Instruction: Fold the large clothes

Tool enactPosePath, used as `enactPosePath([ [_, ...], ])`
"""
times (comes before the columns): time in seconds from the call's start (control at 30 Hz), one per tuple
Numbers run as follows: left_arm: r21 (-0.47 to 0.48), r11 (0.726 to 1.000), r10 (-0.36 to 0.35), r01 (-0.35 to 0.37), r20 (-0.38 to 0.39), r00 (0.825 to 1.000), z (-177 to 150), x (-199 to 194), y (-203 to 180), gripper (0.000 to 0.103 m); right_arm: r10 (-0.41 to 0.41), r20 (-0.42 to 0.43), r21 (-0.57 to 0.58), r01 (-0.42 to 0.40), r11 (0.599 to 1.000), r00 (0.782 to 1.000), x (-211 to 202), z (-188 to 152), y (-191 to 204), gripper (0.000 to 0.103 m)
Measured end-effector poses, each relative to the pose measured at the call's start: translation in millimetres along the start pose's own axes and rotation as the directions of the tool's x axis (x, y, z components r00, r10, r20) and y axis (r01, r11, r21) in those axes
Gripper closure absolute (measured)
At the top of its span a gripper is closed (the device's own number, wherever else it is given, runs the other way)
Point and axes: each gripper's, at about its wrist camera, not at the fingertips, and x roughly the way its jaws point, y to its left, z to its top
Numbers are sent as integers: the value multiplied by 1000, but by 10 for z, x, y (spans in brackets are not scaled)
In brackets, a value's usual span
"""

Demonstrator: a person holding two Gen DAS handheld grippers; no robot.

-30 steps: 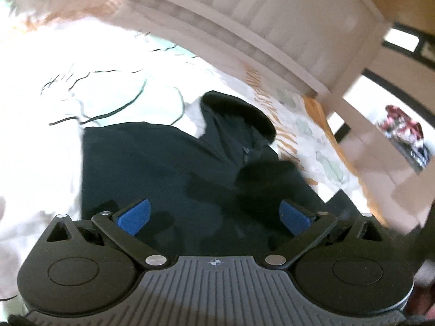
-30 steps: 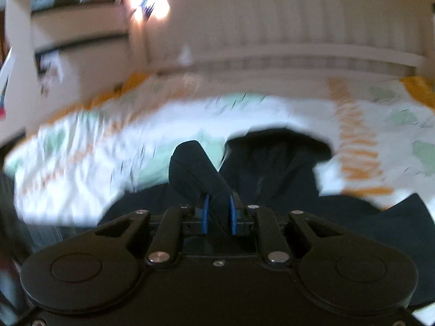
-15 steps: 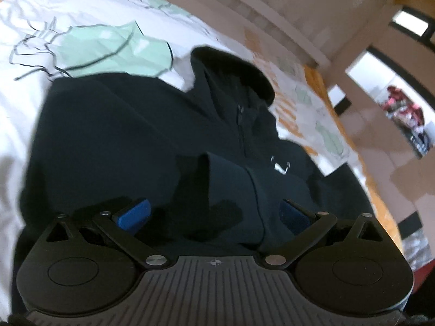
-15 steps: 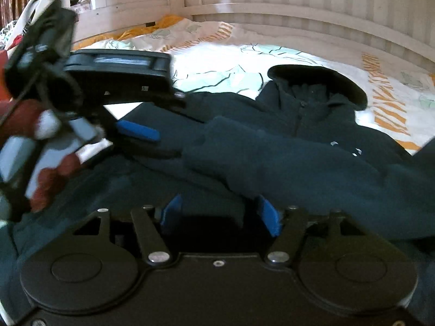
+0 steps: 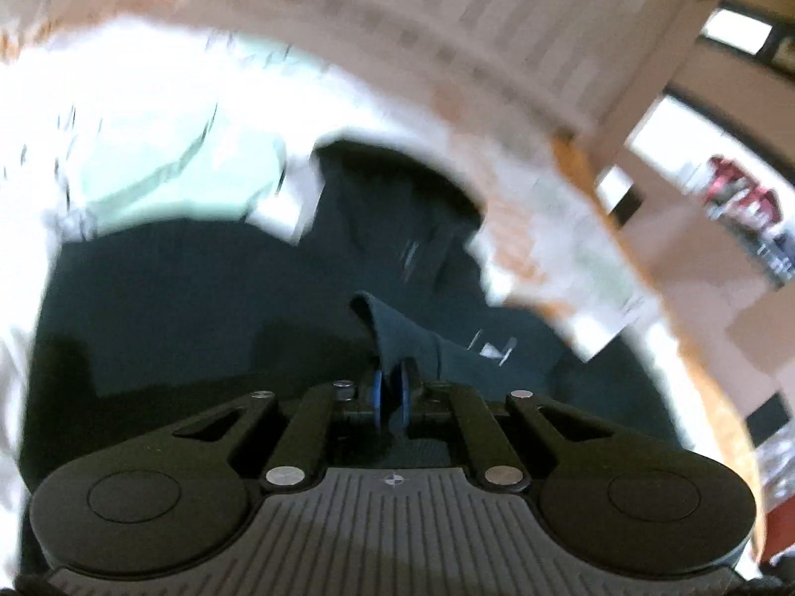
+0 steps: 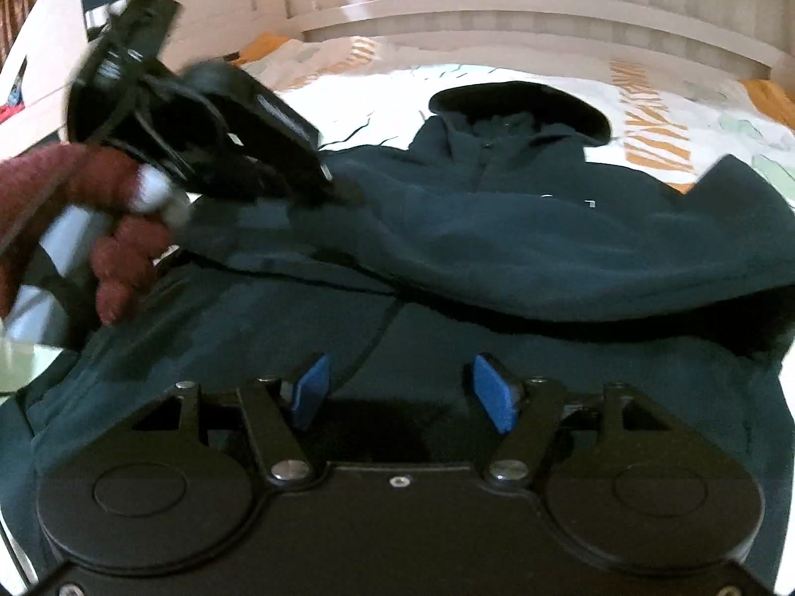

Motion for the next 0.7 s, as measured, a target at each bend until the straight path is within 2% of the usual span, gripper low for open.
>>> enactPosePath([
  [0.07, 6, 1000, -19, 18, 68, 997, 183, -224, -8, 96, -11, 2, 15, 11, 1000, 1000, -44, -4, -62, 29],
  [0.17, 33, 999, 11, -16, 128, 992, 385, -441, 97, 96, -28, 8, 38, 27, 999, 1000, -119, 2, -171, 29],
  [0.27, 30, 997, 65, -69, 95, 993, 403, -418, 308, 96, -41, 18, 73, 40, 997, 999, -169, -6, -289, 29],
  [0.37, 5, 995, 98, -99, 28, 995, 274, -293, 497, 96, -56, 25, 123, 52, 991, 998, -161, 19, -425, 28],
  [0.6, -39, 993, 107, -109, -39, 993, 54, -155, 738, 96, -119, 99, 142, 104, 984, 988, -170, 173, -714, 26],
  [0.7, -57, 994, 93, -96, -39, 995, 8, -179, 791, 96, -142, 58, 198, 128, 972, 988, -31, 186, -964, 25],
])
